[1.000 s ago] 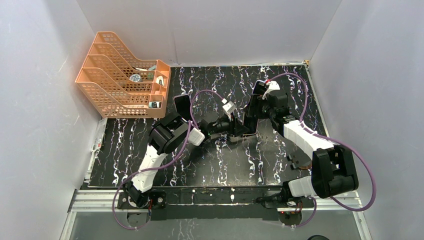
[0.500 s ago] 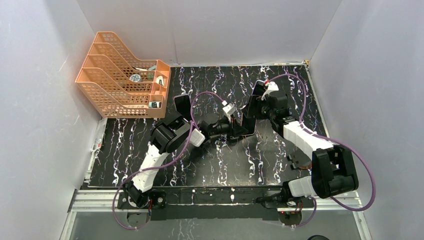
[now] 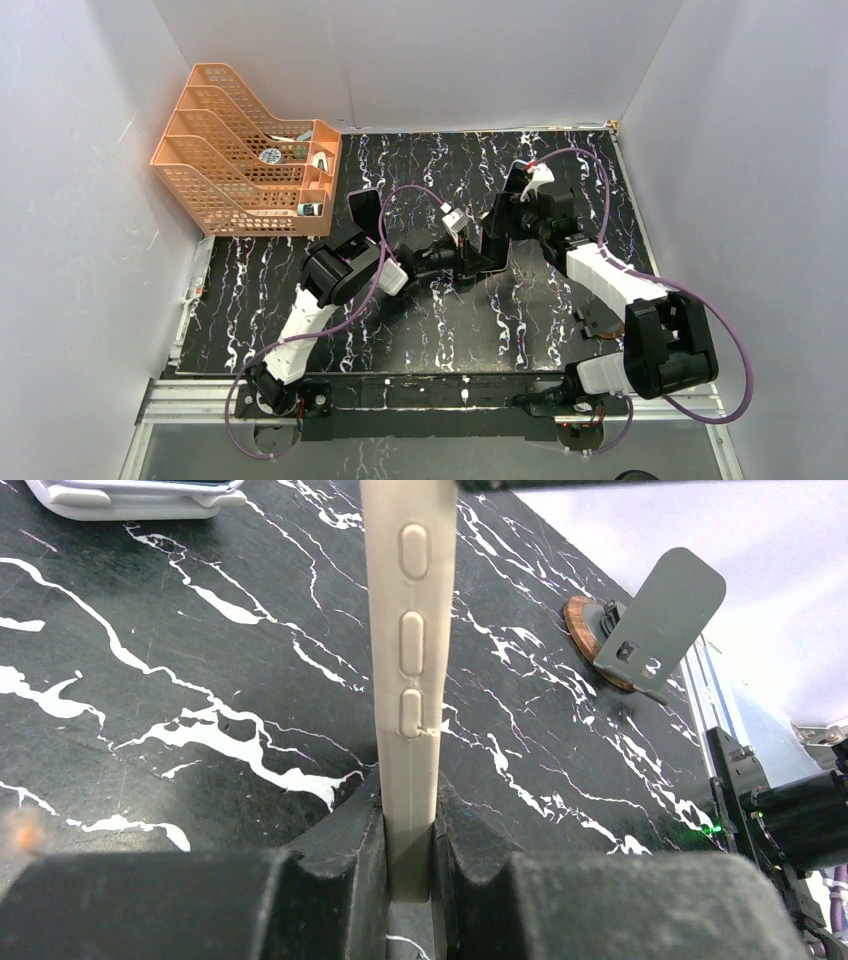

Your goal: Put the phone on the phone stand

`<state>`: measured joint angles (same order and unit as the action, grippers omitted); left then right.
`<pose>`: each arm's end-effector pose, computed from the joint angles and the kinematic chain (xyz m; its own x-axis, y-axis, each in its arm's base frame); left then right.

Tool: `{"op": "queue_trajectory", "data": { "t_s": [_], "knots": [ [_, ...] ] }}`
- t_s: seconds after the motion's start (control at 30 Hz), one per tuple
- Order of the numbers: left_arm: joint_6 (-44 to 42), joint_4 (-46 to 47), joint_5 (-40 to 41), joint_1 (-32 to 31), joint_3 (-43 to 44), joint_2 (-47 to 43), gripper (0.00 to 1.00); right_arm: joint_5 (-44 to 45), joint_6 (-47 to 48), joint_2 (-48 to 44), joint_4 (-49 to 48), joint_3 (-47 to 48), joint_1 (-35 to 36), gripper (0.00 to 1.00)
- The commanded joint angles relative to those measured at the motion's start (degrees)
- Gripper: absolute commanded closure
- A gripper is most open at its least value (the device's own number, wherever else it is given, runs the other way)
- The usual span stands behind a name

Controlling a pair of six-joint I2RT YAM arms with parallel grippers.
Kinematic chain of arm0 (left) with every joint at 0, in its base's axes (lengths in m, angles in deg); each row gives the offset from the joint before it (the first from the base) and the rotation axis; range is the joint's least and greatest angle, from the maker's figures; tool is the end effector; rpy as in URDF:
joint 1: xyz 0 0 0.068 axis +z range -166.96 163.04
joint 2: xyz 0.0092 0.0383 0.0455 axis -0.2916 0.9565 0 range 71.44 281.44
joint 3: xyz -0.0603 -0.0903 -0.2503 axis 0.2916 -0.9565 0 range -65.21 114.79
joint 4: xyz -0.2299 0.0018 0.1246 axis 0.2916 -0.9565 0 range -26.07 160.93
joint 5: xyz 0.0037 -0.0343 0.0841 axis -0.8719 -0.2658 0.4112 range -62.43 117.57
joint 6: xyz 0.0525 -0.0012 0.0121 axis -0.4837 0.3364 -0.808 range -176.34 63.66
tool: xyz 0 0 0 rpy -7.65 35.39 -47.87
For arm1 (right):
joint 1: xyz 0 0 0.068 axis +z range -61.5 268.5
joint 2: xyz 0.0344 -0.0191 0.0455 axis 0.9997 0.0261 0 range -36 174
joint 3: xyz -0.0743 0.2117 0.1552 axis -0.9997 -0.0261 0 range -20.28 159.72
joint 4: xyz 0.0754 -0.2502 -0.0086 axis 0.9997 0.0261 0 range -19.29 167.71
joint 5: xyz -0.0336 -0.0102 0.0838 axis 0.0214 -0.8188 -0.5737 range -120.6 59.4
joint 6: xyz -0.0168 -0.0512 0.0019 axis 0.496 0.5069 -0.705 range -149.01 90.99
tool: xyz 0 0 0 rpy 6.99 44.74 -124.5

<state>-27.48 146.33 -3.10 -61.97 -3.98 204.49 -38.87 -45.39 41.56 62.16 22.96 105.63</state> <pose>0.2968 -0.3226 0.0989 -0.4287 -0.1582 -0.8895 0.8693 0.1959 -0.4538 0.2829 0.0927 0.2352 -0.5156 0.1331 -0.8464 -0.2811 0.9069 0.3139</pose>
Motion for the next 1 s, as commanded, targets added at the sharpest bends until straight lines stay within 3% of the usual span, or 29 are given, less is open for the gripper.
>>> {"op": "queue_trajectory", "data": {
  "t_s": [0.0, 0.23, 0.43, 0.7, 0.87, 0.97],
  "knots": [
    [-0.65, 2.61, -1.8, 0.8, -2.14, -1.97, 1.0, 4.11, 1.74, -0.07, 4.51, 5.08, 0.33, 0.06],
    [-0.37, 3.48, -1.14, 1.22, -4.39, -2.99, 1.0, 15.93, -4.39, -2.94, 11.36, 8.39, -0.8, 0.01],
    [-0.52, 3.77, -1.17, 2.45, -5.92, -4.09, 1.0, 33.68, -13.31, -10.54, 32.38, 12.01, -2.08, 0.01],
    [1.22, 5.06, -1.69, 2.78, -5.45, -3.59, 1.0, 44.81, -37.12, -26.61, 62.38, 14.39, -4.28, 0.03],
    [1.46, 5.27, -1.72, 2.85, -5.47, -3.59, 1.0, 53.26, -59.27, -27.68, 85.84, 19.58, -4.25, 0.04],
    [1.76, 5.29, -1.81, 2.86, -5.27, -3.42, 1.0, 53.73, -62.08, -29.11, 87.31, 19.42, -4.42, 0.02]
  ]
}}
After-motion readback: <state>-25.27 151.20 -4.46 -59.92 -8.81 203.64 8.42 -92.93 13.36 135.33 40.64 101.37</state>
